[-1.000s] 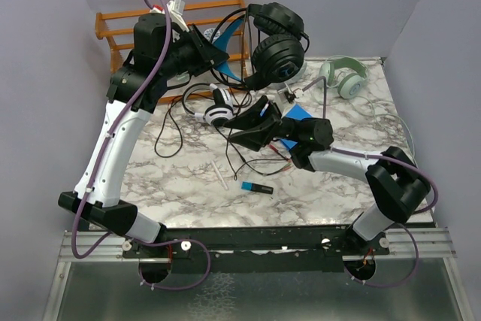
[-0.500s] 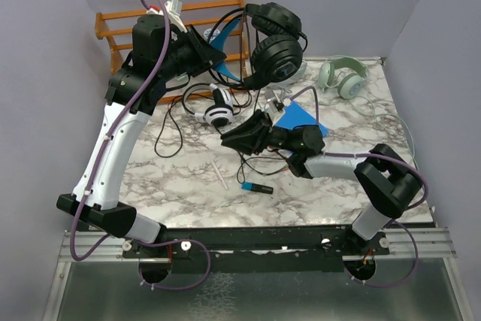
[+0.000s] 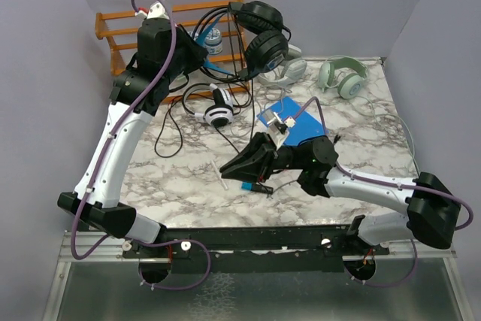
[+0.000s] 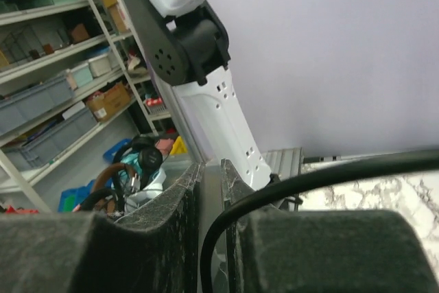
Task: Wrap the headphones
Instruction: Wrap the headphones cable around the headphones.
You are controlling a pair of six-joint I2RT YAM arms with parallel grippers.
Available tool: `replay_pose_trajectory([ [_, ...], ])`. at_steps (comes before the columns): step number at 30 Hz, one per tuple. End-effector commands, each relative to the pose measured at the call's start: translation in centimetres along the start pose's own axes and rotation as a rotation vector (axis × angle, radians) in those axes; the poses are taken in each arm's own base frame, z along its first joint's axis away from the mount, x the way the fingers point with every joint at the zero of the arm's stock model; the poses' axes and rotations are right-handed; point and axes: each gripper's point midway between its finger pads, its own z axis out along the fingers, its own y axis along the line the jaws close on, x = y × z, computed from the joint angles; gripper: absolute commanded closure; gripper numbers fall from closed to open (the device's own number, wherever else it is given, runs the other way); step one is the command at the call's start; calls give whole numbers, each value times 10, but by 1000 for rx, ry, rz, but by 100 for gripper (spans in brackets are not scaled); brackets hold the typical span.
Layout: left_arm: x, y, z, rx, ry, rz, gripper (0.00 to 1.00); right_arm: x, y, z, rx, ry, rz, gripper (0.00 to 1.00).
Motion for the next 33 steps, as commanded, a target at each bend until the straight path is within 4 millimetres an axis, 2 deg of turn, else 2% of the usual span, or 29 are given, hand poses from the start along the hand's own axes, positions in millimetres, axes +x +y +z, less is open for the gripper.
replay_pose_trajectory([
  [1, -24, 3, 5, -27, -151, -84, 100, 25, -13, -4, 100, 103, 42, 78],
  [5, -20, -3, 11, 9, -144, -134, 100, 43, -29, -12, 188, 138, 86, 87],
  [10, -17, -7, 10, 35, -144, -217, 100, 84, -53, -26, 271, 207, 141, 97],
  [13, -21, -3, 9, 22, -175, -210, 100, 93, -50, -27, 249, 218, 165, 99],
  [17, -26, 23, 6, -86, -241, -140, 100, 94, -41, -26, 237, 242, 158, 99],
  [19, -29, 35, 2, -137, -273, -114, 100, 90, -36, -27, 238, 267, 144, 99],
  [26, -42, 74, -8, -320, -349, 93, 100, 51, -23, -38, 342, 312, 42, 99],
  [30, -37, 91, -8, -390, -325, 251, 100, 36, -35, -52, 477, 390, -40, 98],
  [33, -26, 100, -5, -412, -280, 346, 100, 22, -44, -62, 563, 452, -122, 98],
])
